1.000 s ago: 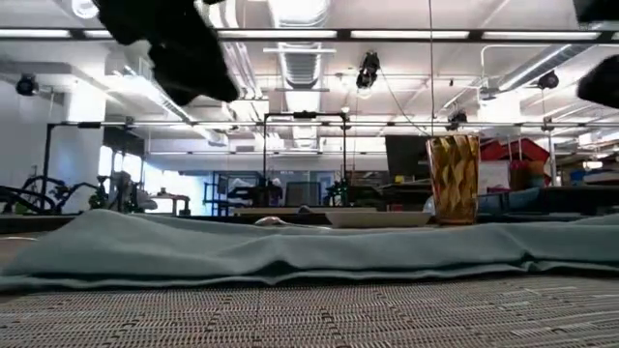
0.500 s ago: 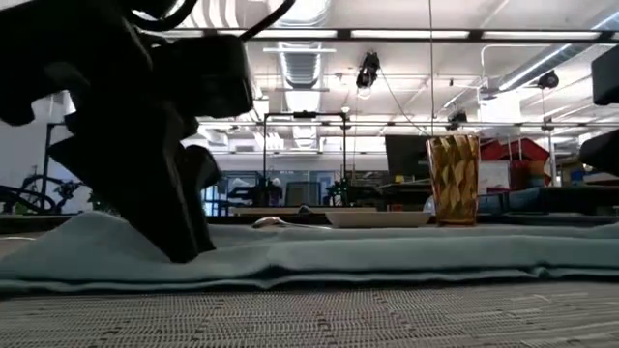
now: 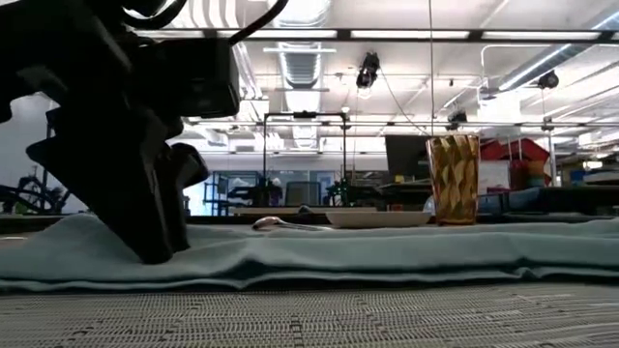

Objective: Set table place
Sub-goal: Fold the blue napkin on the gray placemat

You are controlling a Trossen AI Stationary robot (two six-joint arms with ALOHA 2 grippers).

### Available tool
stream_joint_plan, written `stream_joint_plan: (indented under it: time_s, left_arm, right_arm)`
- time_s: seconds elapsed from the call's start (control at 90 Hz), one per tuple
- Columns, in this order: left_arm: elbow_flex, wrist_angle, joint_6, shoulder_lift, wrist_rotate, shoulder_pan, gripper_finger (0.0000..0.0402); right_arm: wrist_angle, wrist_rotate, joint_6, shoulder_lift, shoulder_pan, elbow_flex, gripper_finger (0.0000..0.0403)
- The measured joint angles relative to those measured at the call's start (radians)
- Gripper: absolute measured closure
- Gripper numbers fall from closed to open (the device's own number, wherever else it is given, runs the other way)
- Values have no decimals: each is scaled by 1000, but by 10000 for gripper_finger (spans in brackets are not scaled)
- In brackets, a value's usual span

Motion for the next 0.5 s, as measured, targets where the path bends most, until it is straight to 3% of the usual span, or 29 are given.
stream_joint_plan:
  time_s: [0.156,0.344,0.5]
  left_arm:
    - [-4,-19,-3,-61,-2,4,287]
    - [6,50,11,-130,-125,4,287]
    - [6,143,59,-117,-138,5,287]
  right_arm:
    - [-1,-36,152,-92,20,2,227]
    - [32,243,477,-122,100,-36,215]
    - [162,283,681,-73,147,-105,213]
